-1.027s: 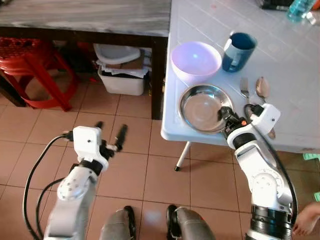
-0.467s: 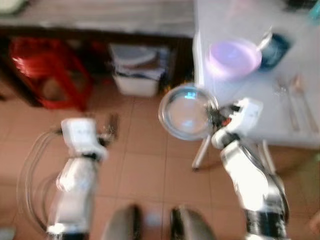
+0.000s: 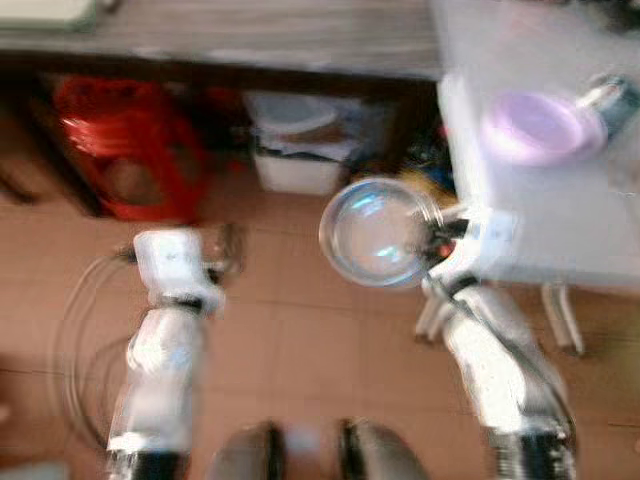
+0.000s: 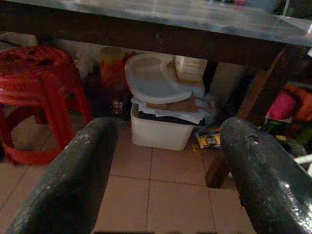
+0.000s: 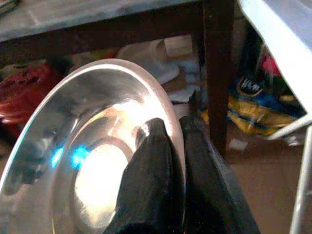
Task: Setting the table
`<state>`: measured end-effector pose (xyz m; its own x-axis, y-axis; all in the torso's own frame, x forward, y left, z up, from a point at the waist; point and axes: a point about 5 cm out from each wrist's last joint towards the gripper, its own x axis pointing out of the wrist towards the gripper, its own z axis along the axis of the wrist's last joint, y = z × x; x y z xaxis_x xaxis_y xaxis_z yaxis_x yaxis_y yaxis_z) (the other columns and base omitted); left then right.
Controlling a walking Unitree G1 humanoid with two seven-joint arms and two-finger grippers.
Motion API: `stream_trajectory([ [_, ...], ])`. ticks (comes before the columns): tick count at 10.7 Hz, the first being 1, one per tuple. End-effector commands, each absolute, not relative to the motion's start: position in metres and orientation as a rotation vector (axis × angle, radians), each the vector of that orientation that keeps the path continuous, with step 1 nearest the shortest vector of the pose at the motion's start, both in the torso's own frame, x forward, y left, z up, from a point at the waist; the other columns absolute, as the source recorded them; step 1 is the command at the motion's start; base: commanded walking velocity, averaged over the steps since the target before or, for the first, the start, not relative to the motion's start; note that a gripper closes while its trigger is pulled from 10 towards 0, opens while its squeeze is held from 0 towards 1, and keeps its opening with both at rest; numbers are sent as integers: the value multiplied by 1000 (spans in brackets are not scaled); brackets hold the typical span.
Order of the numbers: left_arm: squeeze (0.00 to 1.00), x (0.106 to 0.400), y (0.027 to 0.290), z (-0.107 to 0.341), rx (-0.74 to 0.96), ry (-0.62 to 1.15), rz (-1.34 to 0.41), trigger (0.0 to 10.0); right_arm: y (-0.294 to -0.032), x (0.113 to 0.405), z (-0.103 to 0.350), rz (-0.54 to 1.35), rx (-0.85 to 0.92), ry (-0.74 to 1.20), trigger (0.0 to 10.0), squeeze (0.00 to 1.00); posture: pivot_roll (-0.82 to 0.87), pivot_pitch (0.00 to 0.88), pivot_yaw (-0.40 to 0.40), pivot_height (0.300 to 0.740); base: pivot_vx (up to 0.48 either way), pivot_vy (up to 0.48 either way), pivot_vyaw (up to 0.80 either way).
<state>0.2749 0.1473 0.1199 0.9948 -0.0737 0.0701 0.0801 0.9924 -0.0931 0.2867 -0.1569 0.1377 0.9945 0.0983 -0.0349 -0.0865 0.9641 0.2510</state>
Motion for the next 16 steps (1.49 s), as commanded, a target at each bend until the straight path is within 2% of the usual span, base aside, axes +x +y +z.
stream_trajectory([
  [1,0,275,155,121,-69,-75,-50,10000,-154,287,143,107,253,14,10000,0,-29,199,-30,740,394,274,0],
  [5,0,277,155,123,-76,-92,-49,10000,-142,287,154,188,150,-65,10000,0,-31,195,-32,740,412,242,0],
  [11,0,275,139,132,-28,-138,-125,10000,-152,293,161,115,95,-125,10000,0,-26,190,-22,740,479,0,0],
  [16,0,269,134,129,-40,-130,-155,10000,-159,297,159,55,83,-127,10000,0,-22,190,-20,740,403,-256,0],
])
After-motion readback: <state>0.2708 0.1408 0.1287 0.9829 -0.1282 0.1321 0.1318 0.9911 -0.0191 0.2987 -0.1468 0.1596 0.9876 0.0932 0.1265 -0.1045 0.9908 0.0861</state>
